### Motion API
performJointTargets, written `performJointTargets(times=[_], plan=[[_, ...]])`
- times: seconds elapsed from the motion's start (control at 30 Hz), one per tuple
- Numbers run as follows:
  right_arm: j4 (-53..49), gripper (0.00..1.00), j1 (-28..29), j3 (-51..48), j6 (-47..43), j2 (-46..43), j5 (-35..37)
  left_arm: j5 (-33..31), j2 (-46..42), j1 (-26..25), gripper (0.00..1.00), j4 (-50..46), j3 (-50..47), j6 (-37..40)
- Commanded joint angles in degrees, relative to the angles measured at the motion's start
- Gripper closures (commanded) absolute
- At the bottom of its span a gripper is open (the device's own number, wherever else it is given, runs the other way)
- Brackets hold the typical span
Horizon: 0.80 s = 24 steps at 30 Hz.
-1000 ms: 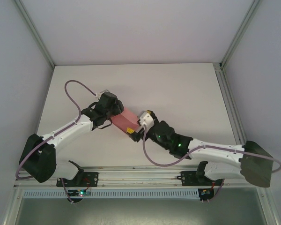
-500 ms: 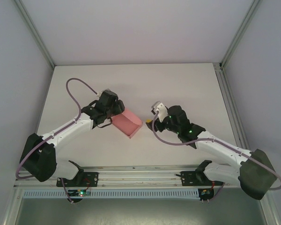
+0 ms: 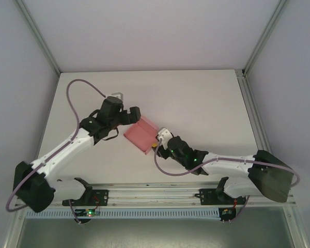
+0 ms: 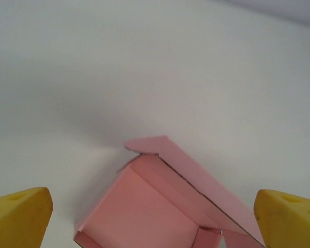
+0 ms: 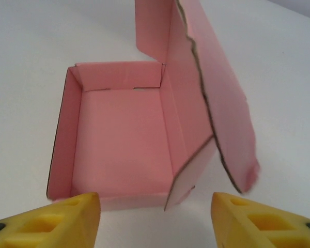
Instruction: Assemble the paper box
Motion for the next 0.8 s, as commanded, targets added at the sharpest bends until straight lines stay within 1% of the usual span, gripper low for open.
performJointTargets(times=[0.0, 0.07, 0.13, 0.17, 0.23, 0.3, 0.37, 0.4, 0.47, 0.57, 0.63, 0.73, 0.77], plan=[[2.8, 0.47, 0.7, 3.6, 3.4, 2.3, 8.0, -5.7, -3.6, 1.1, 0.0, -3.0, -1.4, 6.8], [3.0, 0.53, 0.7, 4.4, 3.9, 3.7, 11.6, -6.5, -4.8, 2.0, 0.0, -3.6, -2.7, 7.1], [1.0, 0.6, 0.7, 5.5, 4.7, 3.9, 14.3, -5.0, -5.9, 2.9, 0.0, -3.6, -4.1, 8.6], [0.3, 0.64, 0.7, 6.0, 5.3, 3.8, 16.0, -3.8, -6.3, 3.3, 0.0, -2.7, -5.1, 9.6], [-1.0, 0.73, 0.5, 6.9, 5.0, 3.5, 18.2, 0.5, -7.0, 4.1, 0.0, 0.1, -7.3, 12.3], [-1.5, 0.82, -0.2, 7.8, 3.8, 3.6, 17.5, 3.5, -6.1, 5.0, 0.0, 1.4, -8.1, 13.2], [-2.8, 0.95, -2.2, 9.2, 2.9, 3.9, 13.7, 5.2, -4.4, 5.8, 0.0, 2.9, -8.6, 14.5], [-3.4, 1.0, -3.4, 9.8, 2.8, 4.1, 11.8, 6.7, -3.3, 6.5, 0.01, 3.7, -8.5, 15.5], [-4.1, 1.0, -6.7, 10.9, 1.9, 4.5, 6.8, 9.8, -1.2, 8.1, 0.05, 6.5, -8.7, 17.0], [-4.1, 1.0, -10.3, 12.0, -0.1, 5.2, 1.3, 15.1, 3.1, 10.4, 0.15, 8.9, -7.0, 18.8], [-3.4, 1.0, -12.1, 12.5, -3.4, 5.8, -3.4, 16.4, 6.3, 11.4, 0.23, 9.8, -5.3, 18.7], [-4.1, 1.0, -15.8, 14.6, -5.4, 7.6, -10.9, 23.4, 11.2, 11.9, 0.29, 14.7, -3.9, 20.8], [-4.1, 1.0, -16.8, 15.2, -5.6, 8.2, -12.3, 25.1, 12.8, 11.9, 0.36, 14.8, -2.9, 22.1]])
